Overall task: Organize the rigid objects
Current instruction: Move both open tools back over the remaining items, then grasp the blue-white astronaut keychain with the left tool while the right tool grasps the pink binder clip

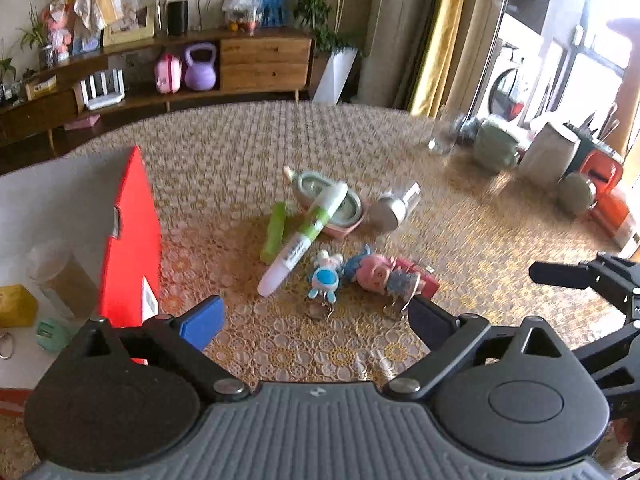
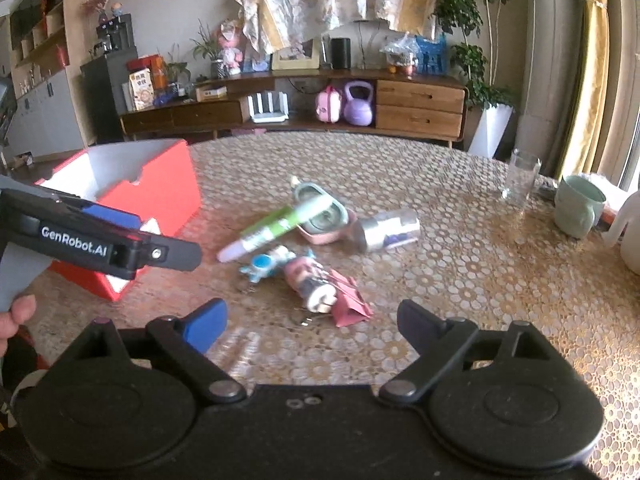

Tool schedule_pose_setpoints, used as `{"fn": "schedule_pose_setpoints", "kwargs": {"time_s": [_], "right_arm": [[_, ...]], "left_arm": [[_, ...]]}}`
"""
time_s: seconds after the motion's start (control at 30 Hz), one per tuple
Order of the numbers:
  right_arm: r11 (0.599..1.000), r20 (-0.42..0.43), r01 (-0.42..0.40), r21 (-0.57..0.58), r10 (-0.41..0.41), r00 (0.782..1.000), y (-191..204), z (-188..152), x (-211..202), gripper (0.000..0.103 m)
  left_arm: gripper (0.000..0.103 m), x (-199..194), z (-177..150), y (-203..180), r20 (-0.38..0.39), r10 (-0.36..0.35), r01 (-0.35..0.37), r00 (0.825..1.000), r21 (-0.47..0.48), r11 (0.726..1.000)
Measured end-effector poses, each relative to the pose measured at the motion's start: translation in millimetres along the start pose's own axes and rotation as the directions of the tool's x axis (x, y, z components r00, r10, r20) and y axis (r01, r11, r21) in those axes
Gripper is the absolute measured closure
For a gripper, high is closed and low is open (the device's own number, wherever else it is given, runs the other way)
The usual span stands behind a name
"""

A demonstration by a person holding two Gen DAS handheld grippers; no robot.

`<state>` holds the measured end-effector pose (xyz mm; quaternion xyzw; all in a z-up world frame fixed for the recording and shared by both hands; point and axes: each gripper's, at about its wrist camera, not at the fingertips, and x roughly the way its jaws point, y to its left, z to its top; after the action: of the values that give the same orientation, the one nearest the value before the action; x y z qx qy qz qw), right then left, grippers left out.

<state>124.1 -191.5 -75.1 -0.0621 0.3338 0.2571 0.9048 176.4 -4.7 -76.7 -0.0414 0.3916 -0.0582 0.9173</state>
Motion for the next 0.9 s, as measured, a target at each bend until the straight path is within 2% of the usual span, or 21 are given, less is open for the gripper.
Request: {"fn": "schedule_pose_setpoints", "kwargs": {"time_s": [0.1, 0.23, 0.33, 0.8, 0.9], "right_arm": [[1.0, -0.029, -0.006, 0.006, 0.006, 1.0, -12.0, -2.3, 13.0, 0.011], [1.0, -0.052, 0.014, -0.003, -0.014, 0.999, -24.4, -5.3, 29.5, 0.017], [1.0, -0.065, 0.021, -0.01, -0.021, 0.998, -30.1, -8.0, 41.2, 0.02], [0.996, -0.105, -0.017, -0.091, 0.007, 0.994, -29.8, -7.1, 77.2, 0.037], [0.994, -0.11, -0.021, -0.103, 0.01, 0.994, -30.9, -7.7, 82.3, 0.041]], "left_arm": [[0.004, 15.3, -1.1, -1.1, -0.007, -0.01, 0.01, 1.0, -0.005, 1.0], [0.004, 35.5, -1.5, -5.7, -0.013, 0.013, -0.013, 1.0, 0.013, 1.0], [0.004, 48.7, -1.4, -7.6, -0.015, 0.004, -0.004, 1.0, 0.009, 1.0], [0.005, 88.9, -3.3, -9.8, -0.033, 0.03, -0.029, 0.999, 0.029, 0.999], [0.013, 92.5, -3.7, -8.4, -0.03, 0.029, -0.028, 0.999, 0.028, 0.999]]}}
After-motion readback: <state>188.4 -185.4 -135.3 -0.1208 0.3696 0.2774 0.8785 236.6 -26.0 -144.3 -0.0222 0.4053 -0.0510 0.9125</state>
